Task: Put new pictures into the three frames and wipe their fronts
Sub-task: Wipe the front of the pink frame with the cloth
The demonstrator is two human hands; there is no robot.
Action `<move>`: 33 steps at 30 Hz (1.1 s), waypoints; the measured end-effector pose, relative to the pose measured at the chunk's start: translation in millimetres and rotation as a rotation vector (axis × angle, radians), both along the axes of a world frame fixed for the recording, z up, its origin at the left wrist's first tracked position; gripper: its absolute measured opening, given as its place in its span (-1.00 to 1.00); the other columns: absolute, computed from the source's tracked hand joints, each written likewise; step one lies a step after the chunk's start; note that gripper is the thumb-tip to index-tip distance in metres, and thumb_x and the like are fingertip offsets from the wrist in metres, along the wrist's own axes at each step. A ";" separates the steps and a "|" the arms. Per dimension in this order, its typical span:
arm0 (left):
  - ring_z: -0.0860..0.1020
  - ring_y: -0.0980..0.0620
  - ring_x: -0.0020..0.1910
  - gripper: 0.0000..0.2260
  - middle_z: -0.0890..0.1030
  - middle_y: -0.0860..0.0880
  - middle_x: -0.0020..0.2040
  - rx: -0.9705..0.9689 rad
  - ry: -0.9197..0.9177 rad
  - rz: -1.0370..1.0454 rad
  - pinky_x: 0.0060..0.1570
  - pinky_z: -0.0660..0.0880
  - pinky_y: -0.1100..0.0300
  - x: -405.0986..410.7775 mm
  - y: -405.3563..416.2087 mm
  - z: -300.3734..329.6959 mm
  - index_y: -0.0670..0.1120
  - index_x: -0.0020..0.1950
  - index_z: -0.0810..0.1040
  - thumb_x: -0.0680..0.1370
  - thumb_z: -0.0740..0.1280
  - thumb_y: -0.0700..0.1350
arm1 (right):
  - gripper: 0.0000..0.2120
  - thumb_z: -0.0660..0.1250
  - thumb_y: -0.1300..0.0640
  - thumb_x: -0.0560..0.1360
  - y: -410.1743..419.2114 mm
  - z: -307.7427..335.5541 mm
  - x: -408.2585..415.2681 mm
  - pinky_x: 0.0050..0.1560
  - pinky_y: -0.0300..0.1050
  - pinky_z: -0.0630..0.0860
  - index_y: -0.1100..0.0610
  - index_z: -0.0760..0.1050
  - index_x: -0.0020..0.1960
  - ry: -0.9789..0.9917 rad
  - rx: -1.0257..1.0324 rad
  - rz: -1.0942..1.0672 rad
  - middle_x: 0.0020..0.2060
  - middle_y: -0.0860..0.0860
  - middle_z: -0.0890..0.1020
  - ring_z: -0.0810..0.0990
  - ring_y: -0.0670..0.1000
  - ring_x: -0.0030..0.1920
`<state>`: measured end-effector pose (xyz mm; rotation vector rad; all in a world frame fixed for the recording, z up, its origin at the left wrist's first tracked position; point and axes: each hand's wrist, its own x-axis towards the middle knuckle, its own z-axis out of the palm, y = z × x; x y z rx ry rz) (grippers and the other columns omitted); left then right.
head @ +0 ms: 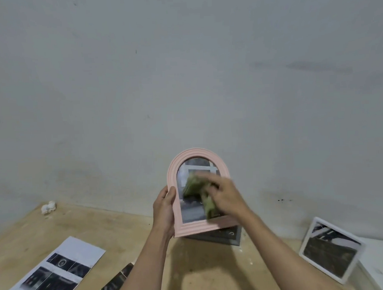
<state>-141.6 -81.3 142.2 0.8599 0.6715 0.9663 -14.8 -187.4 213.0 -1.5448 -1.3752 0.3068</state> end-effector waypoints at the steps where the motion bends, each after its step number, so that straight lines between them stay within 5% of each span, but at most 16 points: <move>1: 0.63 -0.38 0.10 -0.81 0.68 -0.30 0.08 0.020 0.004 -0.025 0.12 0.52 -0.41 0.0 0.2 2.3 -0.12 0.15 0.64 0.65 0.28 -0.09 | -0.44 0.19 0.50 0.45 8.0 12.7 13.8 0.33 -0.28 0.39 -0.05 0.58 0.20 -0.080 0.109 -0.094 0.20 -0.11 0.59 0.51 -0.16 0.26; 4: 0.65 -0.30 -0.01 -0.80 0.69 -0.28 0.06 0.067 -0.002 -0.116 0.09 0.57 -0.30 4.2 -6.0 15.3 -0.13 0.16 0.64 0.65 0.27 -0.10 | -0.44 0.20 0.51 0.39 32.4 30.7 38.8 0.48 -0.08 0.23 0.09 0.56 0.27 -0.410 0.184 -0.165 0.33 -0.01 0.51 0.39 -0.06 0.40; 7: 0.62 -0.21 -0.02 -0.78 0.66 -0.28 0.07 0.029 -0.086 -0.125 0.13 0.54 -0.22 7.3 -5.8 22.5 -0.19 0.21 0.62 0.64 0.28 -0.15 | -0.45 0.20 0.49 0.38 40.5 11.8 24.1 0.53 -0.11 0.08 0.10 0.56 0.27 -0.616 0.074 0.015 0.41 0.00 0.42 0.23 -0.04 0.49; 10: 0.63 -0.21 -0.01 -0.80 0.63 -0.31 0.11 -0.027 -0.151 -0.077 0.18 0.51 -0.19 -1.0 6.9 16.4 -0.18 0.18 0.63 0.63 0.29 -0.16 | -0.49 0.25 0.43 0.42 26.1 -26.7 -2.5 0.51 -0.21 0.04 0.04 0.54 0.28 -0.593 -0.027 0.134 0.41 -0.10 0.41 0.19 -0.15 0.49; 14: 0.65 -0.26 0.00 -0.80 0.65 -0.32 0.13 -0.030 -0.064 -0.032 0.13 0.56 -0.18 -13.6 19.2 -0.4 -0.17 0.17 0.63 0.65 0.28 -0.12 | -0.58 0.28 0.35 0.49 1.3 -56.8 -18.9 0.49 -0.10 0.22 0.00 0.55 0.27 -0.445 -0.238 0.265 0.34 -0.12 0.50 0.34 -0.15 0.42; 18: 0.63 -0.36 0.13 -0.77 0.68 -0.29 0.12 -0.021 0.000 -0.019 0.17 0.52 -0.36 -19.7 18.7 -11.3 -0.16 0.22 0.63 0.66 0.26 -0.10 | -0.74 0.22 0.28 0.58 -3.4 -9.8 -17.3 0.12 -0.26 0.49 0.07 0.58 0.18 -0.113 -0.371 0.301 0.07 -0.08 0.64 0.59 -0.19 0.05; 20: 0.63 -0.36 0.11 -0.77 0.67 -0.32 0.12 -0.020 0.009 -0.052 0.13 0.52 -0.40 -18.3 13.9 -11.0 -0.17 0.20 0.63 0.67 0.25 -0.10 | -0.71 0.22 0.38 0.54 14.4 23.6 0.8 0.13 -0.24 0.45 0.14 0.58 0.16 -0.145 -0.119 0.101 0.05 -0.05 0.63 0.57 -0.18 0.01; 23: 0.64 -0.33 0.04 -0.77 0.65 -0.32 0.11 -0.004 0.016 -0.104 0.11 0.52 -0.41 -10.8 6.5 -4.2 -0.15 0.18 0.62 0.66 0.25 -0.07 | -0.59 0.22 0.42 0.45 42.0 56.0 30.1 0.32 -0.14 0.40 0.13 0.56 0.21 -0.409 0.102 -0.128 0.20 -0.01 0.60 0.52 -0.05 0.22; 26: 0.61 -0.26 0.05 -0.77 0.66 -0.25 0.08 -0.026 -0.054 -0.105 0.16 0.50 -0.35 -7.6 6.8 7.4 -0.12 0.18 0.64 0.64 0.29 -0.06 | -0.71 0.25 0.35 0.44 45.1 42.2 29.6 0.36 -0.10 0.34 0.20 0.60 0.10 -0.633 0.095 -0.019 0.24 0.10 0.57 0.46 0.03 0.29; 30: 0.60 -0.29 0.08 -0.78 0.62 -0.33 0.13 -0.069 -0.107 -0.023 0.22 0.46 -0.35 -16.6 20.5 1.4 -0.14 0.18 0.64 0.64 0.28 -0.08 | -0.68 0.25 0.47 0.44 21.3 -16.7 -14.1 0.34 -0.50 0.17 0.20 0.63 0.07 -0.427 -0.134 0.191 0.27 0.05 0.54 0.35 -0.19 0.29; 33: 0.60 -0.36 0.14 -0.77 0.60 -0.36 0.22 -0.103 -0.091 0.018 0.23 0.43 -0.43 -24.9 23.3 -9.1 -0.13 0.19 0.64 0.64 0.28 -0.07 | -0.66 0.23 0.45 0.47 7.7 -35.0 -22.1 0.31 -0.25 0.41 0.10 0.62 0.04 -0.292 -0.381 0.311 0.15 0.01 0.63 0.52 -0.16 0.19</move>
